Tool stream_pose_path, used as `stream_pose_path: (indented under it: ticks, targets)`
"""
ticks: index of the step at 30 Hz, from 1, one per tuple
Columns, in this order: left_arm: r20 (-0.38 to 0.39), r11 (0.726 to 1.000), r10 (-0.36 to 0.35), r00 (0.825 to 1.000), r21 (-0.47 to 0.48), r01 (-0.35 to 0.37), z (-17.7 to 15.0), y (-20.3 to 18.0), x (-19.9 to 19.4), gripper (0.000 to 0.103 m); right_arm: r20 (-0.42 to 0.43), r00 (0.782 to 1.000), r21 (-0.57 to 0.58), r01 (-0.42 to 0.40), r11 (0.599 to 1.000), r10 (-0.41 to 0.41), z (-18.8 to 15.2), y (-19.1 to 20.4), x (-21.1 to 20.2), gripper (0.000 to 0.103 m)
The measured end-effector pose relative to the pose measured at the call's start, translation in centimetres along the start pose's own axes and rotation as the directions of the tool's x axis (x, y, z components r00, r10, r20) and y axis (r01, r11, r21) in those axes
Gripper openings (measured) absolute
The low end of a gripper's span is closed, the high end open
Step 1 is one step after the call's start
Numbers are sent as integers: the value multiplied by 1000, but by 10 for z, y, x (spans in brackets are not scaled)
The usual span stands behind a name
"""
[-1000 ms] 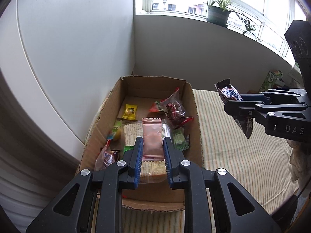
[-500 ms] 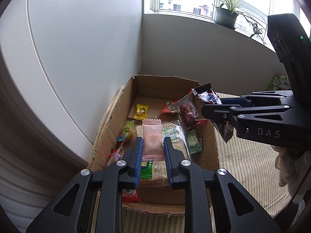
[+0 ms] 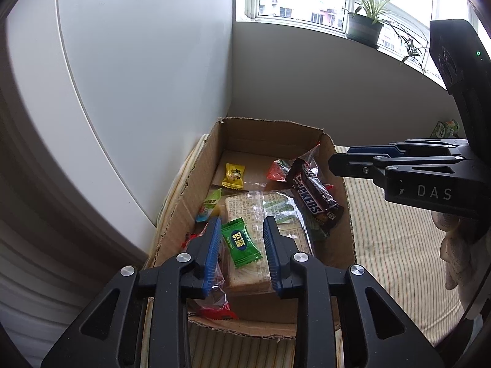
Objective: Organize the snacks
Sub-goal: 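Open both tools to drop the pink candy and Snickers bar in the box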
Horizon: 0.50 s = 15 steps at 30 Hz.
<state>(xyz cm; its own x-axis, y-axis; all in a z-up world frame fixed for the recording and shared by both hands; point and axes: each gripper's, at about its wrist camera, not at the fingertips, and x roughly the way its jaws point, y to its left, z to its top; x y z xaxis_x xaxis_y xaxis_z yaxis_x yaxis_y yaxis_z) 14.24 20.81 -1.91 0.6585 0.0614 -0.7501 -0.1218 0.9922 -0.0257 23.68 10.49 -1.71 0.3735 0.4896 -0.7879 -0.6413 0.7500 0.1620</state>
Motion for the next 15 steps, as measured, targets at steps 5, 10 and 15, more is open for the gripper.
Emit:
stream_pose_path:
  ticks: [5, 10, 15]
  targets:
    - [12, 1000, 4, 1000, -8, -4, -2, 0, -8, 27, 14, 1000, -4, 18, 1000, -18, -7, -1, -12, 45]
    - [31, 1000, 9, 999, -5, -9, -5, -6, -18, 34, 34, 999, -2, 31, 1000, -31, -16, -4, -28, 46]
    - [60, 1000, 14, 998, 0, -14, -11, -13, -31, 48, 60, 997, 1, 42, 999, -42, -29, -6, -45, 59]
